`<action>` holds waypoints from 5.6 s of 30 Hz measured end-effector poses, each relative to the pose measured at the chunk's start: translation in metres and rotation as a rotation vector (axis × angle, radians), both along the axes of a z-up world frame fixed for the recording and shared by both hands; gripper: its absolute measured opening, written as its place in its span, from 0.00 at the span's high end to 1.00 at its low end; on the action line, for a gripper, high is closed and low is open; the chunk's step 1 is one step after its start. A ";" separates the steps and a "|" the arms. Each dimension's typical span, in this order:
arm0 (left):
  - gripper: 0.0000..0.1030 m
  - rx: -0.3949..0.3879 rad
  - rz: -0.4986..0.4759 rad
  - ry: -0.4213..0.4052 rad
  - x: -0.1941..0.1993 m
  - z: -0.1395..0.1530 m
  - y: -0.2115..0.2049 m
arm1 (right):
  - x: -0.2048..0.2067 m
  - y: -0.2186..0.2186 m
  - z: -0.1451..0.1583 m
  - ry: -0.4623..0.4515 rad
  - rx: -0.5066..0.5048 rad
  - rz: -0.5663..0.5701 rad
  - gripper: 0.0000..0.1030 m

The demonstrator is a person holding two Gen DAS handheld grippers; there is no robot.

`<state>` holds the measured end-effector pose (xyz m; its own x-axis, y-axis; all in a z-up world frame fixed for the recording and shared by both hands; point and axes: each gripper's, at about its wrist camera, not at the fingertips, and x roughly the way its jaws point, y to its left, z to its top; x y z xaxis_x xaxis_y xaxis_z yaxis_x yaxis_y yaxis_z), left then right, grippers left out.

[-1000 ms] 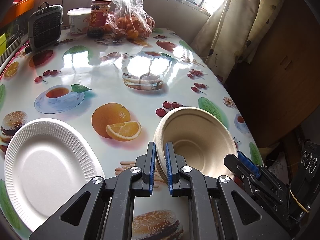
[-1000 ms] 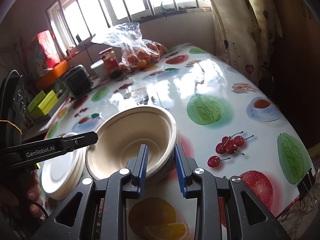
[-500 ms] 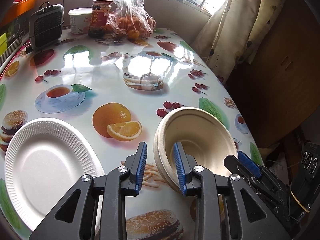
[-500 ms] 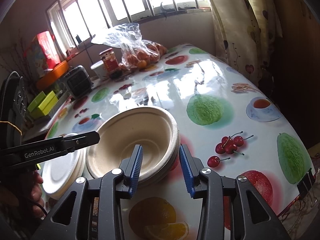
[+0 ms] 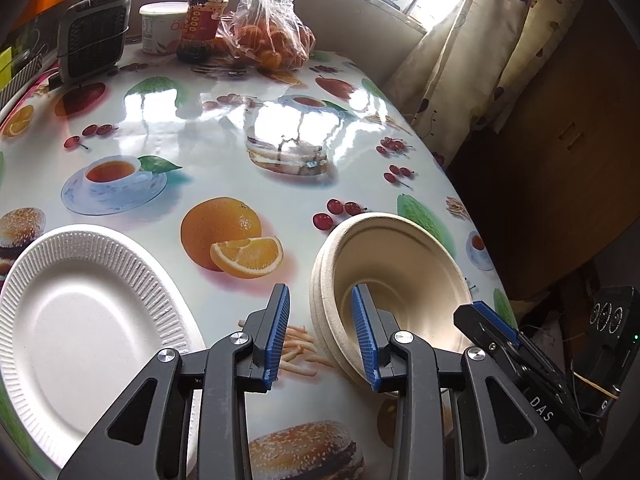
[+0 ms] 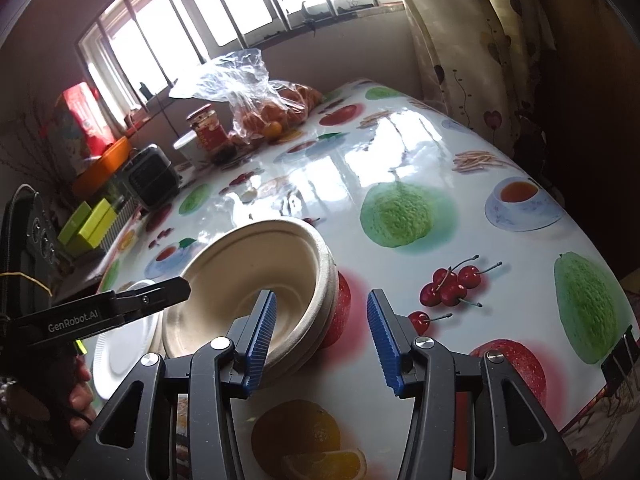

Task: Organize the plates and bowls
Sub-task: 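Close both tools on the rim of the kraft bowl stack, then carry the bowl stack with both tools over the white plate stack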

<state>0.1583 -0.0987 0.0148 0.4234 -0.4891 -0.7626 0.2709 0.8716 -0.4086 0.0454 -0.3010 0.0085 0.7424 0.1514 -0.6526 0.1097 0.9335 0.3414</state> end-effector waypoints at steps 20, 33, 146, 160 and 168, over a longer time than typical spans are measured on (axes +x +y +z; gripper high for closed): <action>0.79 0.017 -0.015 0.017 0.004 -0.008 -0.010 | 0.013 0.003 -0.008 0.023 0.036 0.048 0.71; 0.82 0.033 -0.014 0.015 0.005 -0.008 -0.013 | 0.014 0.002 -0.009 0.024 0.026 0.043 0.73; 0.82 0.058 0.388 -0.055 -0.047 0.026 0.171 | 0.049 0.185 0.023 -0.029 -0.036 0.465 0.73; 0.82 0.056 0.406 -0.019 -0.041 0.013 0.181 | 0.059 0.197 0.010 0.010 -0.034 0.479 0.73; 0.82 0.059 0.406 -0.013 -0.039 0.010 0.181 | 0.061 0.196 0.010 0.014 -0.029 0.478 0.73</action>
